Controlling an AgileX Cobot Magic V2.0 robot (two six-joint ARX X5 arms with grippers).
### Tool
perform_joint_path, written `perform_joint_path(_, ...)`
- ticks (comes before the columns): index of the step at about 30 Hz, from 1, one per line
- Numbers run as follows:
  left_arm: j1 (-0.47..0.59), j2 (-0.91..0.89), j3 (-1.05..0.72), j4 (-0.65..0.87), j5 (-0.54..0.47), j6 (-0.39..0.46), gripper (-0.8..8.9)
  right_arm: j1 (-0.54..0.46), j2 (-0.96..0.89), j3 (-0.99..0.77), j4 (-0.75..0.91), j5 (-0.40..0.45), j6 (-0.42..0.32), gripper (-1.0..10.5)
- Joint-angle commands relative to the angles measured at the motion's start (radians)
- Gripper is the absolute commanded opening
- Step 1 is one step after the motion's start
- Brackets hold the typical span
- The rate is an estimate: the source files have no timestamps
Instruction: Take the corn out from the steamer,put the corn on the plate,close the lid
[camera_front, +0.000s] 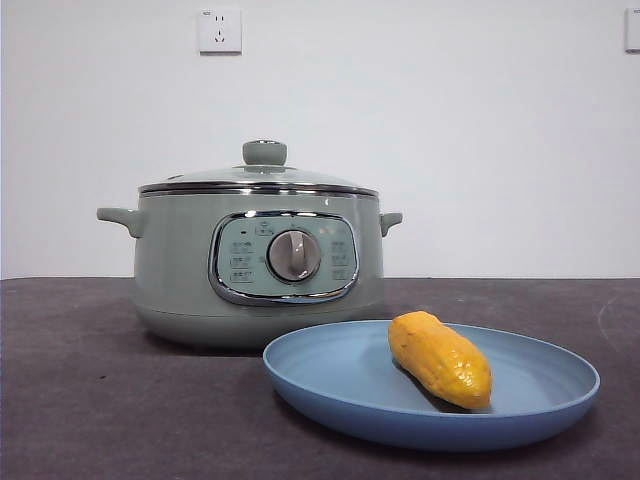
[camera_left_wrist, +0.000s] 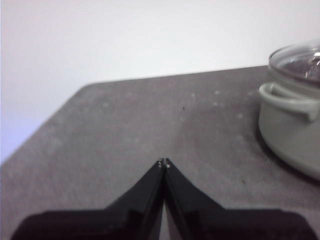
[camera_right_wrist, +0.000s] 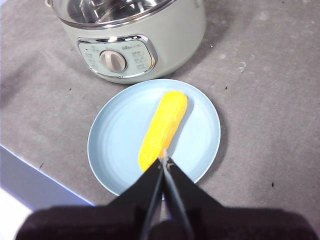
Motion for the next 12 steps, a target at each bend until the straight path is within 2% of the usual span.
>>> perform_joint_path(1,-0.010,-0.003,-0.043,0.006,-0.005,-0.065,-0.04,0.002,0.000,-0.006,0.005,0.003,0.003,0.0)
perform_joint_path(3,-0.028,-0.003,-0.043,-0.041,-0.005,-0.064,-0.04,0.002,0.000,-0.006,0.005,0.004,0.003,0.0)
perform_joint_path(12,-0.081,-0.003,-0.043,-0.034,-0.004,-0.057,-0.04,0.002,0.000,-0.006,0.005,0.003,0.003,0.0)
